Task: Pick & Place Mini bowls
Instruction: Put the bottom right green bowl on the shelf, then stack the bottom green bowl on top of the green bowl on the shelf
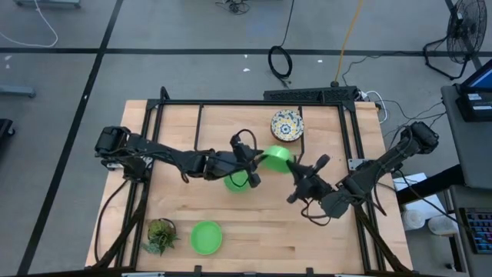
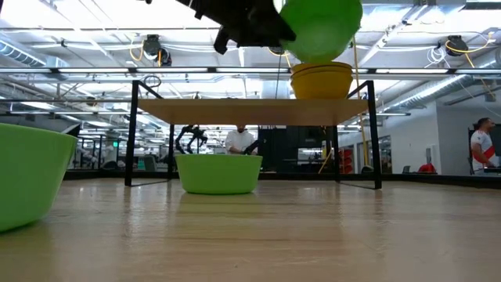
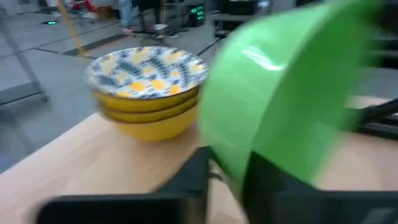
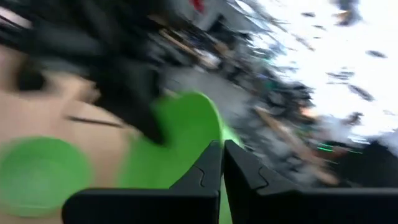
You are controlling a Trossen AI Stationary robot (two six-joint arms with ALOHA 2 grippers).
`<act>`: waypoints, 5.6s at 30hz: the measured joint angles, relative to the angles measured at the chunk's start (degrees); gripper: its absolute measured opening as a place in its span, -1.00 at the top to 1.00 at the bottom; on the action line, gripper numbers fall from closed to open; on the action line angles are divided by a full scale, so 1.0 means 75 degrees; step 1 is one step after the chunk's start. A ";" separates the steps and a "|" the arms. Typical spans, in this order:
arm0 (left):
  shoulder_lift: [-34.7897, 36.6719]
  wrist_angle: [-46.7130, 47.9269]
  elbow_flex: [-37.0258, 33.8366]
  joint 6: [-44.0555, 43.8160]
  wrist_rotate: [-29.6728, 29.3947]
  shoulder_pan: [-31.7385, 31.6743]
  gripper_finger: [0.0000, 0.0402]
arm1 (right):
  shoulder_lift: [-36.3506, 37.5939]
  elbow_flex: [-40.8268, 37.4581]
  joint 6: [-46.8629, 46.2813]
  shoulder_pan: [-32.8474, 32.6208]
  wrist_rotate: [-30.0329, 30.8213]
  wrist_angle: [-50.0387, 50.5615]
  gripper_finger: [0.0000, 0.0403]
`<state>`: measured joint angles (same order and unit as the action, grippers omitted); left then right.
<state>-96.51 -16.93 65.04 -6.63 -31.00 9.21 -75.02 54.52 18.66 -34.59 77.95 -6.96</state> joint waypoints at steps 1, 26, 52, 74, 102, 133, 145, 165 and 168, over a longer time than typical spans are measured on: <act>0.0000 0.0075 0.0000 0.0007 -0.0108 0.0000 0.83 | 0.0000 0.0003 -0.0166 0.0000 -0.0312 -0.0002 1.00; 0.2909 0.9534 0.3154 -0.4057 0.1964 -0.3314 0.98 | -0.0003 -0.3283 -0.3036 -0.0393 -0.6253 -0.3444 0.94; 0.0877 1.2034 0.3139 -0.4675 0.4670 -0.5050 0.99 | 0.0868 -0.3523 -0.2333 -0.1102 -0.6965 -0.2454 1.00; 0.0475 1.2039 0.3130 -0.4687 0.4324 -0.5355 0.83 | 0.0868 -0.3523 -0.2630 -0.1102 -0.7236 -0.2389 0.98; 0.2227 1.0253 0.3127 -0.4333 0.4034 0.0600 0.04 | 0.0868 -0.3520 -0.3403 -0.1102 -0.7239 -0.2171 0.99; 0.0140 0.8669 0.0291 -0.9412 0.3137 0.3998 0.21 | 0.0868 -0.3520 -0.3193 -0.1081 -0.7216 -0.2377 1.00; -0.0510 0.8770 0.0291 -0.9546 0.3506 0.4001 0.21 | 0.0868 -0.3520 -0.3197 -0.1099 -0.7228 -0.2372 1.00; -0.0810 0.8903 0.0291 -0.9479 0.4356 0.3954 0.21 | 0.0868 -0.3523 -0.3197 -0.1099 -0.7219 -0.2351 0.99; -0.0810 0.8907 0.0291 -0.9344 0.4263 0.3950 0.21 | 0.0868 -0.3523 -0.3197 -0.1099 -0.7219 -0.2349 1.00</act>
<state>-102.59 49.88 67.22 -76.71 0.97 38.84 -68.51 28.10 -5.32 -42.83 23.81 -24.58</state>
